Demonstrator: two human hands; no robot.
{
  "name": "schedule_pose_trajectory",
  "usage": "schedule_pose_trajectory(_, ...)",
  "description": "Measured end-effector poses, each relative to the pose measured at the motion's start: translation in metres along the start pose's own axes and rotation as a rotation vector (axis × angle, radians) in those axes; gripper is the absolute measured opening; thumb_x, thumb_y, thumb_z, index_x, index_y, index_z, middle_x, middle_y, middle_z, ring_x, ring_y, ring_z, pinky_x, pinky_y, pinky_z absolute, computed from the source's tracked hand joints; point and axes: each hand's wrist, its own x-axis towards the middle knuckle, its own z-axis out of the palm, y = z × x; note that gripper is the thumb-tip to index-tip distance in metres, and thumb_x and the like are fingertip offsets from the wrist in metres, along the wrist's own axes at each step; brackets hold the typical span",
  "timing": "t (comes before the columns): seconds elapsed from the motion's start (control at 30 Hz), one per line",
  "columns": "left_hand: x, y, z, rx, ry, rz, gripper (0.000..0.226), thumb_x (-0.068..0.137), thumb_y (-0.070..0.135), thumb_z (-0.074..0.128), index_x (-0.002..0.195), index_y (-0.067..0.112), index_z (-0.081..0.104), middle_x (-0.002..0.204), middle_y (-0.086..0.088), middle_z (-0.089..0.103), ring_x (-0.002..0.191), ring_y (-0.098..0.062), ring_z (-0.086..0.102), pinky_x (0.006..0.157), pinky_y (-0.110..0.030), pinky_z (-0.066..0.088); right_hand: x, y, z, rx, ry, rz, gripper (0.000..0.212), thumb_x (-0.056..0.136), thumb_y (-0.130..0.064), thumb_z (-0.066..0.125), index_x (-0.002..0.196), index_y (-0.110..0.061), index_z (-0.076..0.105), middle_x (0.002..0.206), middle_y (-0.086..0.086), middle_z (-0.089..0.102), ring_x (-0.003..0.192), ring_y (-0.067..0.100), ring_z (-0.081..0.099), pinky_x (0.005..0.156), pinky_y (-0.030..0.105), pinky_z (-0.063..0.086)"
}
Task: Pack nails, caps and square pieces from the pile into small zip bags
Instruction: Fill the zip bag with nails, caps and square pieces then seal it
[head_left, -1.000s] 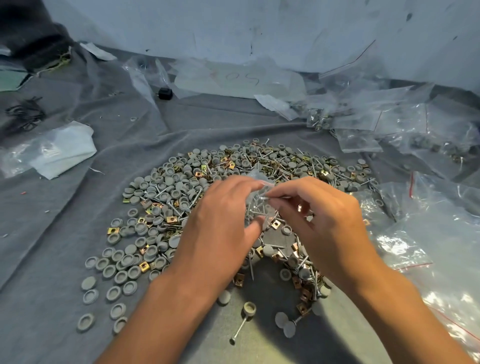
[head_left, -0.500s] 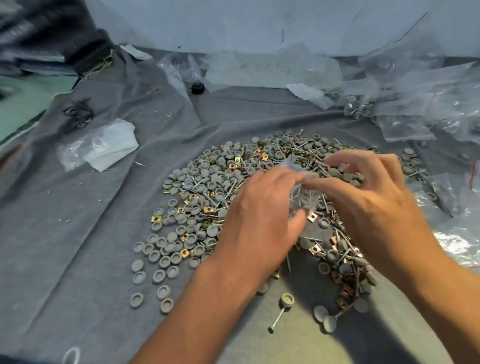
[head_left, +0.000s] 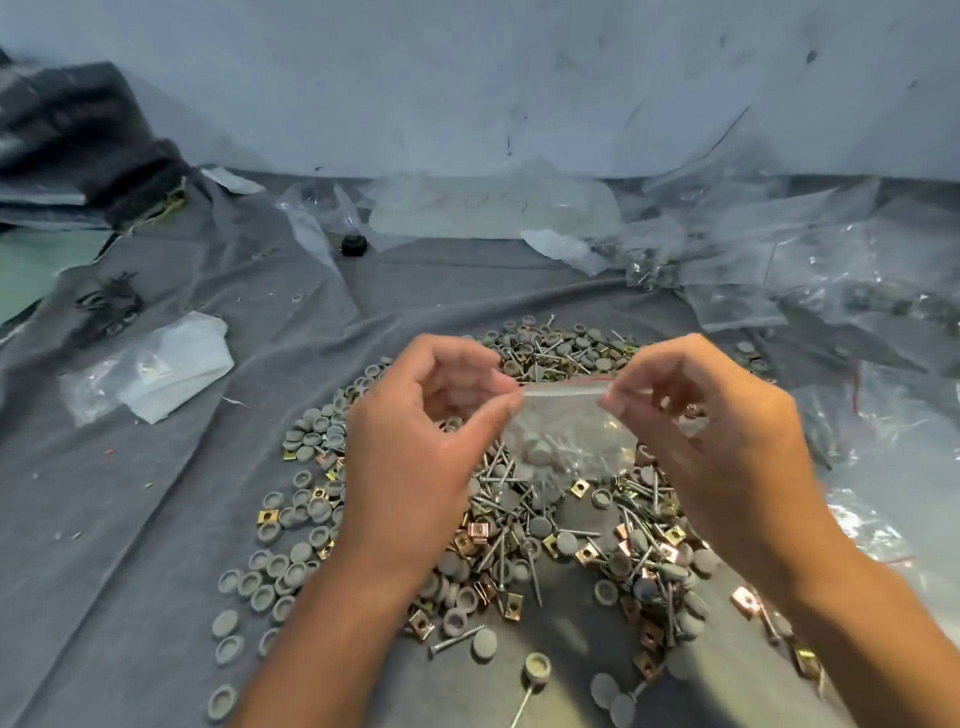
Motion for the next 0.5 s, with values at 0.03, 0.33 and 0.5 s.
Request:
schedule_pose_trajectory(0.03,0.001,0.001,0.0,-0.121,0.017,-0.033,0.029,0.078,0.018,0.083,0.098,0.027,0.065,0.092,0.004,0.075,0.087,-0.013,0.073,0.077,-0.021,0.057,0.001,-0.004,-0.001,0.114,0.011,0.069,0.012,0.088,-0.029,0.07,0.098,-0.027,0.062,0.083,-0.011,0.067,0.075,0.01,0.062,0.064,0.018,0.049)
schedule_pose_trajectory(0.33,0.005,-0.008,0.005,-0.294,0.009,-0.216,0.033,0.073,0.02,0.083,0.1,0.021,0.064,0.096,-0.001,0.077,0.09,-0.016,0.074,0.075,-0.02,0.057,0.002,0.003,-0.003,0.366,-0.106,0.506,0.02,0.082,-0.041,0.065,0.092,-0.024,0.07,0.079,-0.01,0.069,0.069,0.001,0.058,0.064,0.018,0.048)
schedule_pose_trajectory(0.5,0.003,-0.01,0.003,-0.249,-0.007,-0.221,0.031,0.073,0.03,0.083,0.1,0.03,0.066,0.092,-0.002,0.076,0.086,-0.016,0.073,0.075,-0.022,0.057,0.002,0.006,-0.006,0.303,-0.109,0.444,0.012,0.091,-0.034,0.065,0.089,-0.024,0.07,0.07,-0.015,0.064,0.059,-0.002,0.05,0.054,0.013,0.039)
